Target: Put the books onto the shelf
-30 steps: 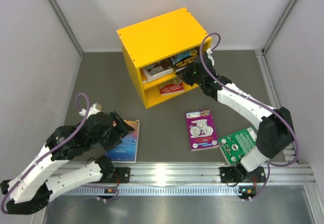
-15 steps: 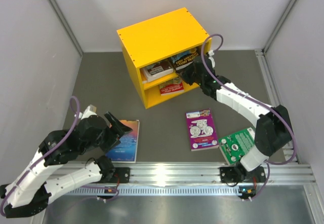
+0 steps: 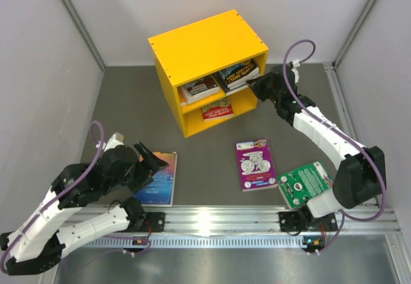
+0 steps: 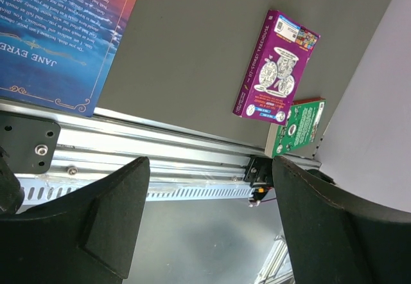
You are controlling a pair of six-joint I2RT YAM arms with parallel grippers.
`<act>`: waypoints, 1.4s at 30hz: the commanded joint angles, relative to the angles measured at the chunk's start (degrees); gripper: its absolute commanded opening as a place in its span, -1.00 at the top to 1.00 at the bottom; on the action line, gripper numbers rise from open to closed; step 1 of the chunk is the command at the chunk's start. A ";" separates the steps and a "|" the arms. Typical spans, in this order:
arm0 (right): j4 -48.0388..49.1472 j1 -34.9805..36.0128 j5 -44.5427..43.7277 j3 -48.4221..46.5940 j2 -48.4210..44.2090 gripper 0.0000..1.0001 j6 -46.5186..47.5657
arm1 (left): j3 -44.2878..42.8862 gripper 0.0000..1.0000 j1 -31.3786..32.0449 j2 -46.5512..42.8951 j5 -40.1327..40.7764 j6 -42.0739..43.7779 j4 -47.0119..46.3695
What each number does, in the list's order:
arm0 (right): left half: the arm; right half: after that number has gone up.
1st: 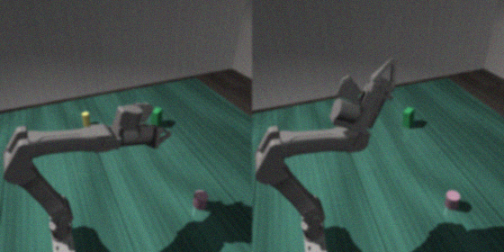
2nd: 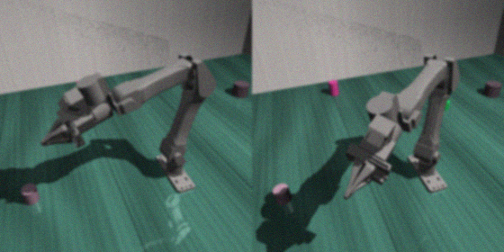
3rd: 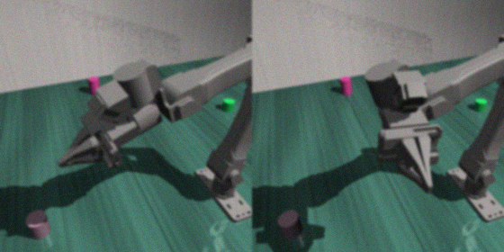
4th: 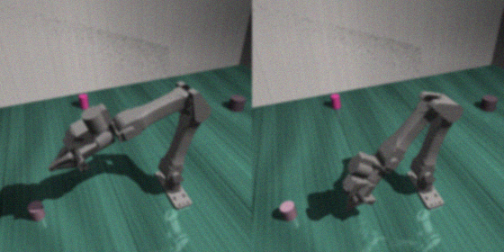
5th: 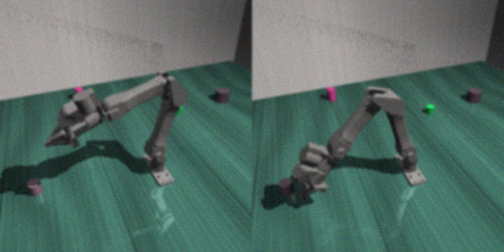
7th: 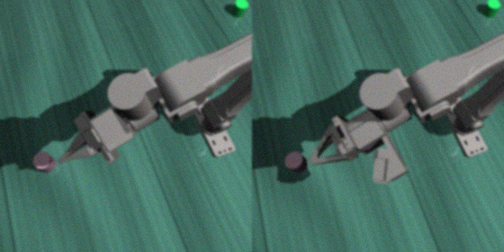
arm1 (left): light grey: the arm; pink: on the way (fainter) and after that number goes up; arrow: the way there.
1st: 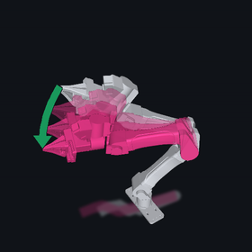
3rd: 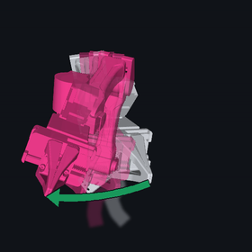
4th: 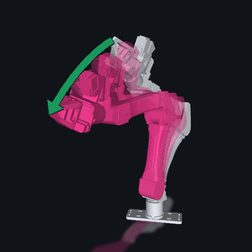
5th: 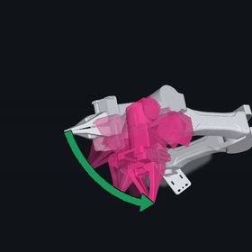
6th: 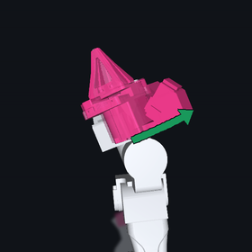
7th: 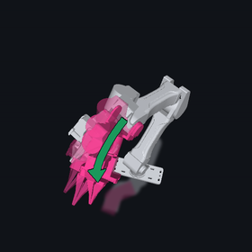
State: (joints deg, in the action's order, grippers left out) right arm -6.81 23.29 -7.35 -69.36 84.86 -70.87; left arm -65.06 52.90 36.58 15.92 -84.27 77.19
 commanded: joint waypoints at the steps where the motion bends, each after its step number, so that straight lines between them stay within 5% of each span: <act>1: 2.50 3.15 3.75 0.19 -4.69 1.00 4.07 | 0.72 -0.64 -0.08 0.51 0.60 0.51 8.59; 7: 11.72 8.61 3.84 8.01 -9.45 1.00 3.02 | 3.00 -0.64 -0.08 -0.46 0.08 -0.11 6.40; 24: 6.99 13.71 -7.14 -5.87 4.08 1.00 -1.55 | 0.11 -0.63 -0.08 1.39 -0.37 0.77 7.09; 42: -26.92 18.90 -26.57 -33.90 21.48 1.00 4.95 | 1.25 -0.63 -0.08 -4.06 -0.54 -0.11 9.21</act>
State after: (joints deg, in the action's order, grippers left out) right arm -26.46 40.73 -29.61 -98.32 103.79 -68.49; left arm -63.75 52.90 33.12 15.46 -84.09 77.23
